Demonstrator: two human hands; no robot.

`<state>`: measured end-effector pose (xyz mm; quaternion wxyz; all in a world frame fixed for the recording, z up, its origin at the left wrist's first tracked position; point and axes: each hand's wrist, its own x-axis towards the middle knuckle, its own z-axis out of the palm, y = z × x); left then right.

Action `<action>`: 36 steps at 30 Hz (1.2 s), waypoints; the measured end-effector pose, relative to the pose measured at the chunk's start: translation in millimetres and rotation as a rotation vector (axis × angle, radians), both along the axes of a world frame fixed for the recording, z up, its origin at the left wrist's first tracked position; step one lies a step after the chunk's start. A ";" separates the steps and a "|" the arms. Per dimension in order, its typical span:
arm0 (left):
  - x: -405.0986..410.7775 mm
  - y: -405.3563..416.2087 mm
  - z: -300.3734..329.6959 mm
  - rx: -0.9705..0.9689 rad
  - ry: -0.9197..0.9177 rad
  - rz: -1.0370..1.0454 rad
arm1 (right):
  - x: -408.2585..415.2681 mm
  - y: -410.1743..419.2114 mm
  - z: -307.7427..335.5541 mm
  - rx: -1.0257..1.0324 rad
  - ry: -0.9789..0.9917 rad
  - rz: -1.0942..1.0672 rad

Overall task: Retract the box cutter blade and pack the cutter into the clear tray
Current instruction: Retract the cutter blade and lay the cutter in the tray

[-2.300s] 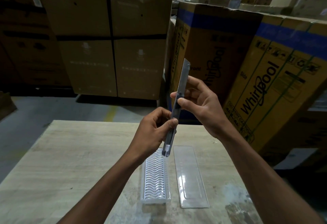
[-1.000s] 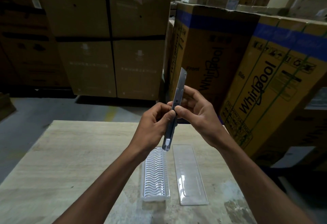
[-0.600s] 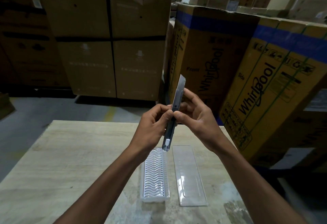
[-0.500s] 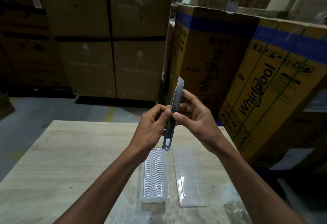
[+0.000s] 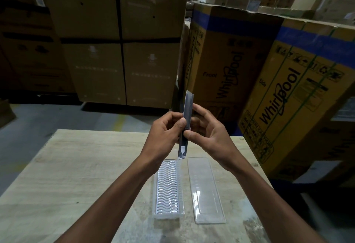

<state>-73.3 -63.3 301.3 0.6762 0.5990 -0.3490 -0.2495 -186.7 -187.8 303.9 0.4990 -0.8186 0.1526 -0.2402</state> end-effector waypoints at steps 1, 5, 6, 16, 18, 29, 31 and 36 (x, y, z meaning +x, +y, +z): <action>0.4 -0.4 -0.1 -0.001 0.004 0.000 | -0.1 -0.1 -0.8 0.003 0.001 0.000; 1.5 -2.8 -0.2 0.004 0.012 0.005 | -0.5 -0.8 -2.8 0.011 0.003 0.003; 1.8 -3.6 -0.2 0.009 0.012 0.010 | -0.4 -0.9 -3.3 0.013 0.004 0.005; 7.1 -9.0 -2.9 0.004 -0.010 0.032 | 1.3 -1.7 -15.9 0.058 0.020 0.031; 7.9 -9.7 -3.9 0.008 -0.014 0.032 | 1.2 -2.6 -18.1 0.080 0.018 0.035; 12.7 -10.9 -15.3 0.076 -0.007 0.071 | 6.3 -1.8 -26.5 0.097 -0.016 -0.003; 13.8 -9.1 -18.4 0.085 0.008 0.049 | 6.4 -3.1 -28.2 0.101 -0.016 -0.001; 16.0 -9.5 -29.5 0.126 0.051 0.051 | 8.1 -5.4 -37.1 0.087 0.027 -0.013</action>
